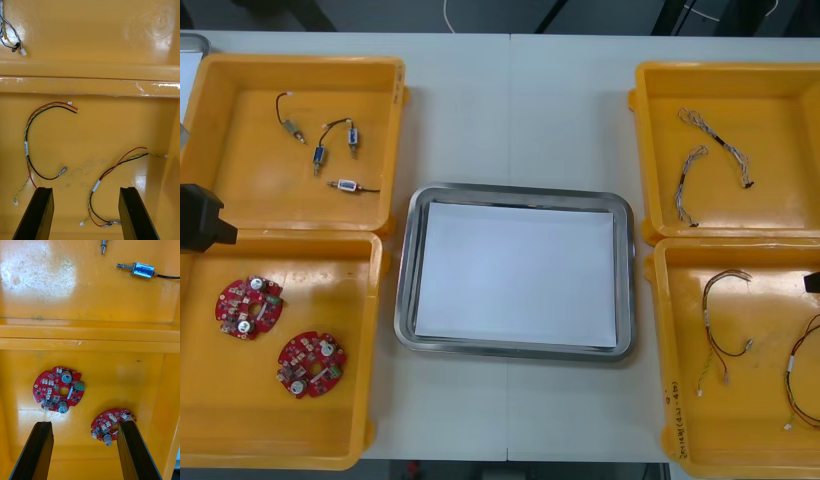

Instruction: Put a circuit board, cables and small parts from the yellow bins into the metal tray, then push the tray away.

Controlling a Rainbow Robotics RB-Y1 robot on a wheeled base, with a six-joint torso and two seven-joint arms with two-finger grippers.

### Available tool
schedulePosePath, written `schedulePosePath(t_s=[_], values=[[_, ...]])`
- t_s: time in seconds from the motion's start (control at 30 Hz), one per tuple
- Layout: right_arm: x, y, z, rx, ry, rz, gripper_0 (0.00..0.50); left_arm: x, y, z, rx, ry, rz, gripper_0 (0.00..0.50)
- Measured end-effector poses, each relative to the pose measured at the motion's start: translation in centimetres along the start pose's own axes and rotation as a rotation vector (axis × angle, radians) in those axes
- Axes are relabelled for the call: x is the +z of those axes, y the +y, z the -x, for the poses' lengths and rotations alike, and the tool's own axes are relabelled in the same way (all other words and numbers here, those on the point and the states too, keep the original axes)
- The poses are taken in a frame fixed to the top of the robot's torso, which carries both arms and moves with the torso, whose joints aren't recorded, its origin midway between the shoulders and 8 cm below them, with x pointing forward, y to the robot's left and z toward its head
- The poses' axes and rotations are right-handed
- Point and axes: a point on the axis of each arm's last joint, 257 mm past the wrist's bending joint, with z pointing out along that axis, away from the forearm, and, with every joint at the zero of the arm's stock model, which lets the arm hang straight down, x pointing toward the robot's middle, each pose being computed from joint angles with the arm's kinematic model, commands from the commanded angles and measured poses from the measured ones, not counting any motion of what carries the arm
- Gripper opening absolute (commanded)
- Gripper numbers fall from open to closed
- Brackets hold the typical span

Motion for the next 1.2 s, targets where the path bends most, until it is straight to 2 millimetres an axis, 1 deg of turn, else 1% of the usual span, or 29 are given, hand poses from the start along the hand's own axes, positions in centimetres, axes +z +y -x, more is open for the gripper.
schedulePosePath(t_s=[1.2], values=[[0.0,0.0,0.0,0.0,0.0,0.0,0.5,0.0,0.0,0.0,0.0,0.0,0.0,0.5]])
